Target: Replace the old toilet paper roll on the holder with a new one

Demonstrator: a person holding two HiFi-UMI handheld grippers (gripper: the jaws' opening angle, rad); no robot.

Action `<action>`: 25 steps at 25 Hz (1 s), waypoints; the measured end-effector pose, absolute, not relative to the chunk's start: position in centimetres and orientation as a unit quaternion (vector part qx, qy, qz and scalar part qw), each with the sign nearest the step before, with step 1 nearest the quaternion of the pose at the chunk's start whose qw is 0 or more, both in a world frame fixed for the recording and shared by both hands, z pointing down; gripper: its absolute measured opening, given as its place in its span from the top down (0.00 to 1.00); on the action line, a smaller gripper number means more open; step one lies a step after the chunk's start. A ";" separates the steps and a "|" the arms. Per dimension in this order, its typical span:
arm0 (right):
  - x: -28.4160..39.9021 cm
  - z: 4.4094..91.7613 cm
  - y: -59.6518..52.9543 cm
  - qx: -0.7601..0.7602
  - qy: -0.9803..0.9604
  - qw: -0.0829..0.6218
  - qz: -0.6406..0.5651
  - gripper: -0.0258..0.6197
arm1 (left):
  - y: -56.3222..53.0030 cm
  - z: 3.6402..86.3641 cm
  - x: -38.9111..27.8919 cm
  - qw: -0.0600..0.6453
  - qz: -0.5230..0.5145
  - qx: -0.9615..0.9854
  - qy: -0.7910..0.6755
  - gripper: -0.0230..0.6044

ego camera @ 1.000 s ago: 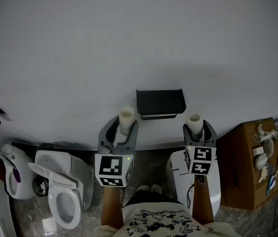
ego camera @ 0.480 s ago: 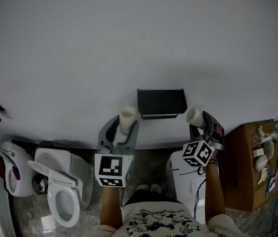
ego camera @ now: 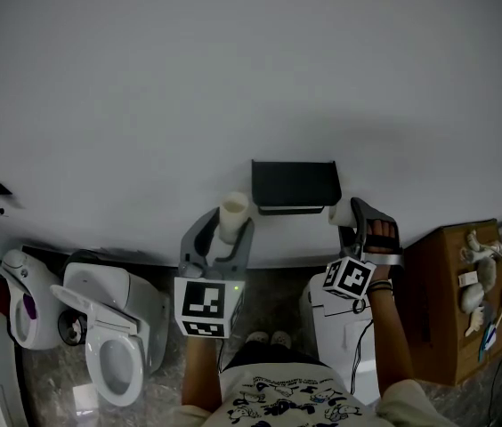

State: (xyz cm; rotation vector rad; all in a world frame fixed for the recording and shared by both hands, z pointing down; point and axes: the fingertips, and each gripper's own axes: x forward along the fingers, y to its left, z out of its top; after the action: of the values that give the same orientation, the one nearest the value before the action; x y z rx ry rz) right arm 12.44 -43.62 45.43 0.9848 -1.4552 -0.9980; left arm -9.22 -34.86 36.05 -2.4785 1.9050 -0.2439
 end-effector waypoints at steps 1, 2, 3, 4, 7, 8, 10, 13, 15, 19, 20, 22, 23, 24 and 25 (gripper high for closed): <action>12.3 45.5 -43.7 0.411 -0.611 0.531 -0.420 0.48 | -34.8 36.1 -9.2 0.003 -0.078 -0.790 0.608 0.64; 12.2 45.5 -43.7 0.408 -0.612 0.531 -0.422 0.48 | -34.9 36.0 -9.2 0.003 -0.077 -0.789 0.609 0.64; 12.1 45.6 -43.8 0.405 -0.613 0.530 -0.423 0.48 | -34.9 35.9 -9.3 0.003 -0.076 -0.789 0.610 0.64; 11.9 45.6 -43.9 0.402 -0.614 0.530 -0.425 0.48 | -34.9 35.9 -9.3 0.003 -0.075 -0.788 0.611 0.64; 11.3 45.7 -43.9 0.395 -0.618 0.526 -0.429 0.48 | -34.8 35.7 -9.1 0.006 -0.079 -0.787 0.611 0.64; 11.1 45.7 -44.0 0.394 -0.620 0.524 -0.431 0.48 | -34.8 35.7 -9.1 0.007 -0.079 -0.787 0.612 0.64; 10.7 45.8 -44.1 0.391 -0.622 0.522 -0.433 0.48 | -34.8 35.8 -9.2 0.005 -0.080 -0.785 0.614 0.64; 10.0 45.9 -44.1 0.388 -0.625 0.519 -0.435 0.48 | -34.5 36.0 -9.6 0.003 -0.081 -0.781 0.619 0.64; 9.4 46.0 -44.0 0.386 -0.626 0.518 -0.436 0.48 | -34.2 35.9 -9.9 0.005 -0.084 -0.780 0.620 0.64; 8.2 46.0 -43.9 0.383 -0.631 0.510 -0.442 0.48 | -33.8 36.0 -10.7 0.004 -0.086 -0.774 0.628 0.64; 7.9 46.1 -43.8 0.382 -0.632 0.509 -0.441 0.48 | -33.7 36.0 -11.0 0.004 -0.086 -0.772 0.630 0.64; 7.2 46.4 -43.6 0.379 -0.635 0.506 -0.443 0.48 | -33.4 36.1 -11.6 0.003 -0.087 -0.769 0.634 0.64; 6.9 46.4 -43.5 0.378 -0.636 0.505 -0.445 0.48 | -33.3 36.1 -11.8 0.002 -0.087 -0.767 0.635 0.64; 6.6 46.4 -43.4 0.376 -0.636 0.504 -0.447 0.48 | -33.1 36.1 -12.0 0.002 -0.087 -0.766 0.637 0.64; 6.5 46.4 -43.4 0.376 -0.636 0.503 -0.449 0.48 | -33.1 36.1 -12.0 0.001 -0.088 -0.764 0.639 0.64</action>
State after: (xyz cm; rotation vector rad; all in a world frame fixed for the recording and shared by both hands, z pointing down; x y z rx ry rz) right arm 6.47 -43.39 46.42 0.9073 -1.5355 -1.0843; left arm -12.02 -33.08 36.09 -2.3995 2.0046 -0.2752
